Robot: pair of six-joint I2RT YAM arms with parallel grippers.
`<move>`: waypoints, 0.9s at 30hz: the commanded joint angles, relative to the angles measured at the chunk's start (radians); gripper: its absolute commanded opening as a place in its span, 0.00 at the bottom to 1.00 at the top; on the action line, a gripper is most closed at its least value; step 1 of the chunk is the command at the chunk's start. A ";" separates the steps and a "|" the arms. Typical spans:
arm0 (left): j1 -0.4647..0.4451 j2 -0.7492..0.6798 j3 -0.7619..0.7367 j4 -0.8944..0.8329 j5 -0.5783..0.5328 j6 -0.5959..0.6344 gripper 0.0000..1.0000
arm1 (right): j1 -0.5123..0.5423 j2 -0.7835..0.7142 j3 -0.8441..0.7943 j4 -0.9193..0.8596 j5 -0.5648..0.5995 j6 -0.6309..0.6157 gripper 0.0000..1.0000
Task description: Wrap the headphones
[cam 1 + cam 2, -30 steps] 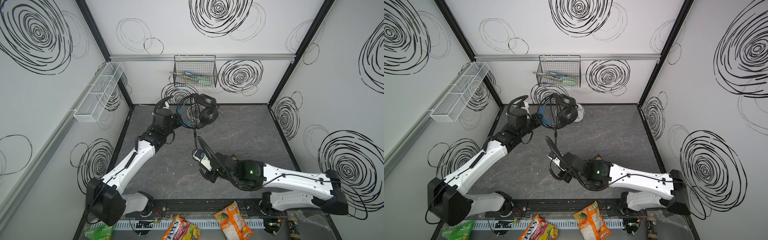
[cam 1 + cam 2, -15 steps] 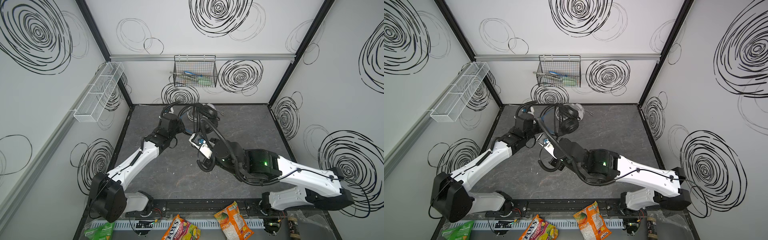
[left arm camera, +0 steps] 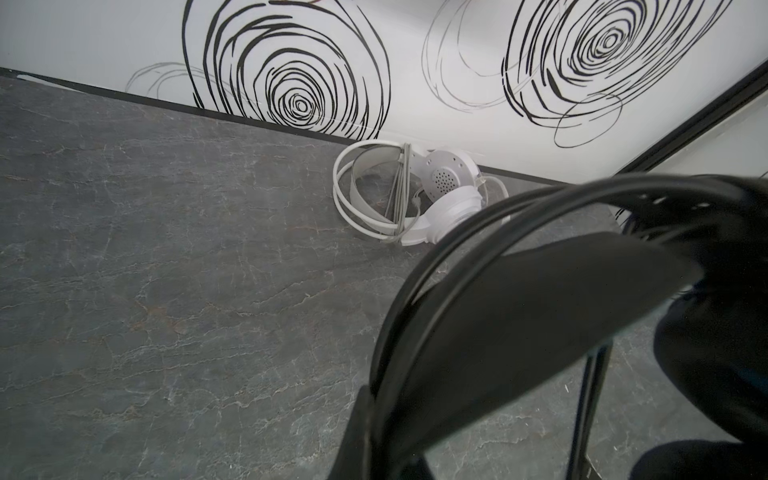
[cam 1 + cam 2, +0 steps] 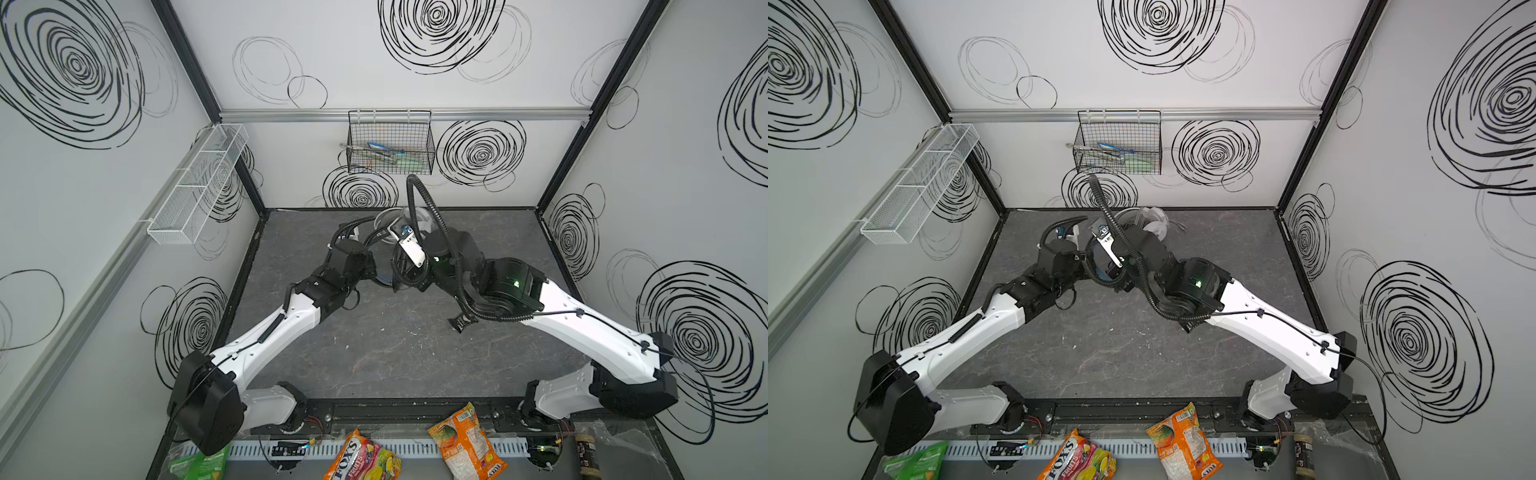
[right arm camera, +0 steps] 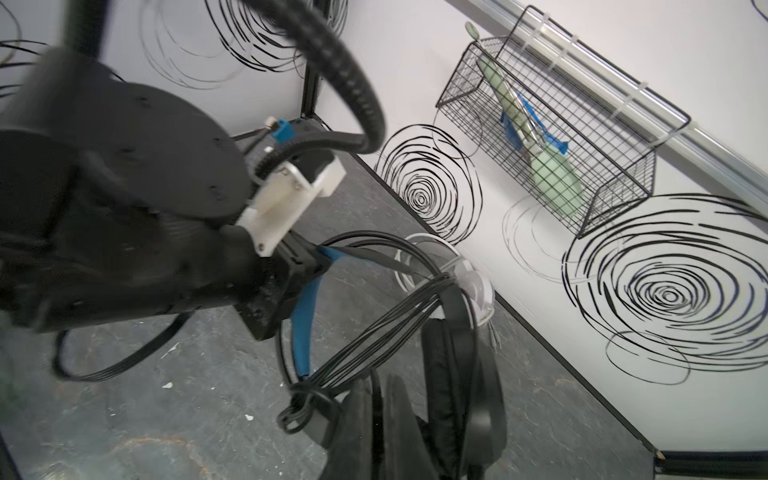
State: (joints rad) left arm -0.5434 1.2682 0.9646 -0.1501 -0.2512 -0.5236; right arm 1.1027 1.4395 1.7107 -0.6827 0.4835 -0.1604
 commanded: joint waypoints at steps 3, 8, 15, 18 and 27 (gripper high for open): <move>-0.027 -0.064 -0.027 0.041 0.032 -0.009 0.00 | -0.114 0.006 -0.031 0.041 -0.048 -0.056 0.00; -0.045 -0.082 -0.040 0.032 0.054 -0.030 0.00 | -0.143 0.027 -0.116 0.084 -0.060 -0.116 0.00; -0.051 -0.084 -0.021 0.015 0.066 -0.036 0.00 | -0.177 0.057 -0.202 0.139 -0.066 -0.126 0.00; -0.050 -0.073 -0.017 0.004 0.072 -0.039 0.00 | -0.187 0.071 -0.201 0.141 -0.071 -0.123 0.00; -0.047 -0.038 -0.026 -0.004 0.095 -0.063 0.00 | -0.167 0.073 -0.234 0.112 -0.122 -0.097 0.00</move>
State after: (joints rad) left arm -0.5884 1.2346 0.9207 -0.2592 -0.2020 -0.5335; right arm 0.9268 1.5177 1.4967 -0.5686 0.3813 -0.2699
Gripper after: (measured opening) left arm 0.084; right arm 0.066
